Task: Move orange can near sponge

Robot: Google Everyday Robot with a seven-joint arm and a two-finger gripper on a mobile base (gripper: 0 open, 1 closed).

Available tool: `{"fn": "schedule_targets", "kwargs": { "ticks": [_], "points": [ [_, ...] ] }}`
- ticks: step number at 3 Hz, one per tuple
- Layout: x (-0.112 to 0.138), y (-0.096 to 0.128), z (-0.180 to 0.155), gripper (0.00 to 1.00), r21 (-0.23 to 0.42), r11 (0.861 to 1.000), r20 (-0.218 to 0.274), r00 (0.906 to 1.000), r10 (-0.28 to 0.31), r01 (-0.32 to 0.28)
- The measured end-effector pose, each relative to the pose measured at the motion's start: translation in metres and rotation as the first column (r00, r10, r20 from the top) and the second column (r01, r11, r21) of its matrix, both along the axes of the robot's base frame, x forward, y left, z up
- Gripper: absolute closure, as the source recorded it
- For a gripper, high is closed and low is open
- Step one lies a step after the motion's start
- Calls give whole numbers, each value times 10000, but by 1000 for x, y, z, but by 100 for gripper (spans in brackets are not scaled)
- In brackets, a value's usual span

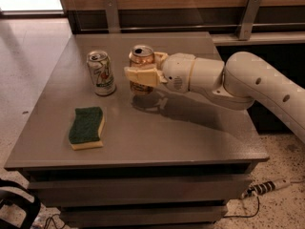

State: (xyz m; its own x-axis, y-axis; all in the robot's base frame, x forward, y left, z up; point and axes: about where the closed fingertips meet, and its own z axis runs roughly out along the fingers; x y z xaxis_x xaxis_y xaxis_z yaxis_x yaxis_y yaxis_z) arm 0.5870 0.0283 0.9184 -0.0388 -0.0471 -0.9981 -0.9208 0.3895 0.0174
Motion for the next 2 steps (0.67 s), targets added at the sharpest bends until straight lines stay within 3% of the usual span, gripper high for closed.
{"fn": "schedule_targets", "kwargs": {
  "ticks": [2],
  "points": [
    [-62,21,-8,100,-376,9981,-576,9972,474,-496]
  ]
}}
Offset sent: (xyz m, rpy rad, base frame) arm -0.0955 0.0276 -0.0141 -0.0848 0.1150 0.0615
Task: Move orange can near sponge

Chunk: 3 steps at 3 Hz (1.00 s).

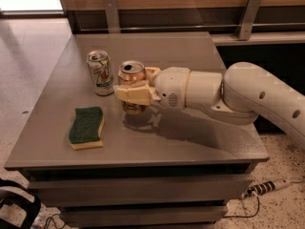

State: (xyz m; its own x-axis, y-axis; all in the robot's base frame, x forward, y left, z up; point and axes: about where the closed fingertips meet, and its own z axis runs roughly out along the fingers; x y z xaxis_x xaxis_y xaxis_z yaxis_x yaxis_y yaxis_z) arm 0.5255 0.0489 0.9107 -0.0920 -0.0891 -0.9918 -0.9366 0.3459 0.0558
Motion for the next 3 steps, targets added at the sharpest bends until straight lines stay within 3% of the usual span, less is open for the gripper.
{"fn": "schedule_targets", "kwargs": {
  "ticks": [1,3],
  "points": [
    [-16,11,-11,100,-172,9994,-180,9994,281,-284],
    [-32,17,-38,100,-55,9984,-52,9984,565,-566]
  ]
}}
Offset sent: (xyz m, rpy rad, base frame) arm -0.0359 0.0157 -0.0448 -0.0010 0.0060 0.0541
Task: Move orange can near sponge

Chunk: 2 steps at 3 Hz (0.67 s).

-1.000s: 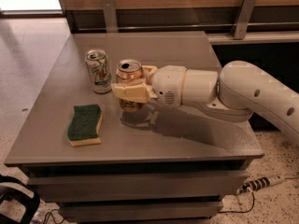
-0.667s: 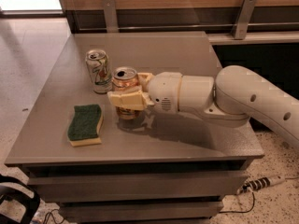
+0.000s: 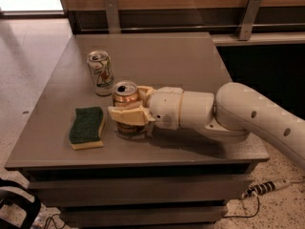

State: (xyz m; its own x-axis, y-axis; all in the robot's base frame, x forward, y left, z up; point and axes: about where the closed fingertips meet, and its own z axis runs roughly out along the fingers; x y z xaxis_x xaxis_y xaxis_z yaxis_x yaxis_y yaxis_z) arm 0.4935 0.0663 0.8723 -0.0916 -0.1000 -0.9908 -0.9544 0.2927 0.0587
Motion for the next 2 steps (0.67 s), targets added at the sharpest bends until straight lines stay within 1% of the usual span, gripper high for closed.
{"fn": "schedule_targets", "kwargs": {
  "ticks": [1,2],
  "points": [
    [0,2,2,82,-11,10000,6,10000,28,-28],
    [-1,4,2,58,-16,10000,16,10000,65,-64]
  ]
}}
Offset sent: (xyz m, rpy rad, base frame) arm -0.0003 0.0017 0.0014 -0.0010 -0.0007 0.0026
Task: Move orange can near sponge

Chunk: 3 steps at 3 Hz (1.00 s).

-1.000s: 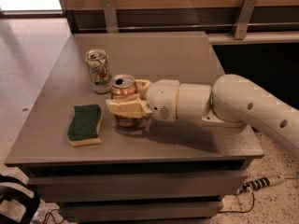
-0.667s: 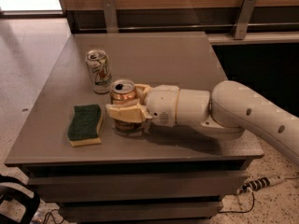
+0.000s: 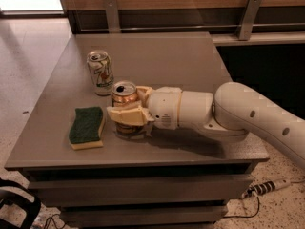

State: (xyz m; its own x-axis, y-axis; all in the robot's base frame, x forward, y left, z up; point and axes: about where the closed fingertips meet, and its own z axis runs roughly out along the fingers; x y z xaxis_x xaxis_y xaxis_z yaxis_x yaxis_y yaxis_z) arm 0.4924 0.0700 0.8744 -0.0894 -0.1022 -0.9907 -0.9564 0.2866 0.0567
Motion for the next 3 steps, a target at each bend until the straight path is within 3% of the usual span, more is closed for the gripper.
{"fn": "schedule_targets", "kwargs": {
  "ticks": [2,3],
  "points": [
    [-2,4,1,12,-11,10000,19,10000,72,-72],
    [-2,5,1,0,-16,9999,27,9999,104,-104]
  ]
}}
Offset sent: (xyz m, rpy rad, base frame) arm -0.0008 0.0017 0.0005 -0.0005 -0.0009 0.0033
